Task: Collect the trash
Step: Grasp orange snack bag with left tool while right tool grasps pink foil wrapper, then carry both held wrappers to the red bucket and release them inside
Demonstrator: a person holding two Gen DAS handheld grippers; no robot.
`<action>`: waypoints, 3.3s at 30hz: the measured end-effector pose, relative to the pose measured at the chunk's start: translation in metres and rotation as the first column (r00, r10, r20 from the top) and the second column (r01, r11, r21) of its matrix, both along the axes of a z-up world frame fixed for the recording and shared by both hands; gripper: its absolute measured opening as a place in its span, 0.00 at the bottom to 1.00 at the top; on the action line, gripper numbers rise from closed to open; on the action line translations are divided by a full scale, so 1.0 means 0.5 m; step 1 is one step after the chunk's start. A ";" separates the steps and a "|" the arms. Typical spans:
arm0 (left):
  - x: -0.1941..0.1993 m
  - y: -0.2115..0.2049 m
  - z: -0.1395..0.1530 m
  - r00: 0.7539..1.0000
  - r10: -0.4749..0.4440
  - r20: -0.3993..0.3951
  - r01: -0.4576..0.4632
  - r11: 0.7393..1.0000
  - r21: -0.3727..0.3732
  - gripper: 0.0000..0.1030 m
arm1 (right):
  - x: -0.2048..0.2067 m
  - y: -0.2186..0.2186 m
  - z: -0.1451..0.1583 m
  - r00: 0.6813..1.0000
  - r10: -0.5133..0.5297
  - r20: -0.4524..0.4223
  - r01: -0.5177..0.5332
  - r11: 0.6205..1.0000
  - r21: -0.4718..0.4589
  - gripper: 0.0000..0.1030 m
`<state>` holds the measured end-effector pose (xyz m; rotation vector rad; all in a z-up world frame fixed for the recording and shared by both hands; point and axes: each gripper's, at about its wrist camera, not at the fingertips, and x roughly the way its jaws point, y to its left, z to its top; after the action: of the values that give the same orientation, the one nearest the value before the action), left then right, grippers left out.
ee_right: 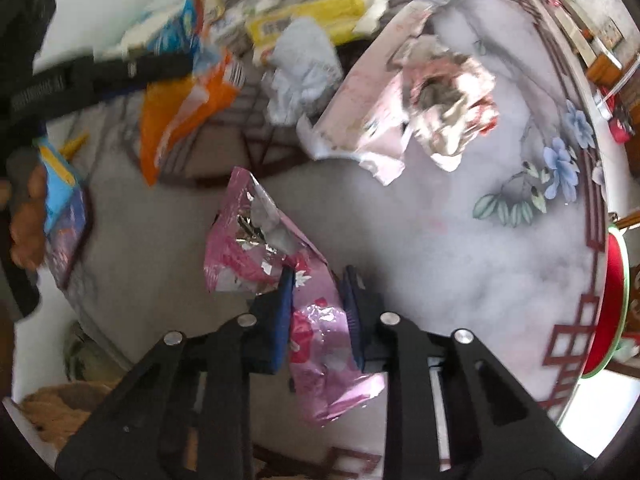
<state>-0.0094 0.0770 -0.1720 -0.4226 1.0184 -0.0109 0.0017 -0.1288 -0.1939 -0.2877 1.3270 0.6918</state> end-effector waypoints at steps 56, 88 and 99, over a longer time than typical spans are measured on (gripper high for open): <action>0.093 -0.243 0.099 0.990 -0.103 0.098 0.104 0.995 0.001 0.51 | 0.137 -0.333 0.129 0.913 -0.408 0.031 0.384 0.880 0.279 0.23; 0.318 -0.830 0.049 0.868 -0.496 0.023 0.497 0.867 -0.045 0.51 | 0.211 -0.898 0.081 0.609 -0.789 -0.078 0.760 0.552 0.345 0.23; 0.335 -0.868 0.040 0.880 -0.475 0.009 0.475 0.878 -0.065 0.72 | 0.235 -0.946 0.082 0.570 -0.815 -0.102 0.781 0.499 0.375 0.57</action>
<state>0.1584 -0.3569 -0.1522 -0.2215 1.1111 -0.4884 0.1190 -0.6017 -0.1532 0.6184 1.0371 0.1009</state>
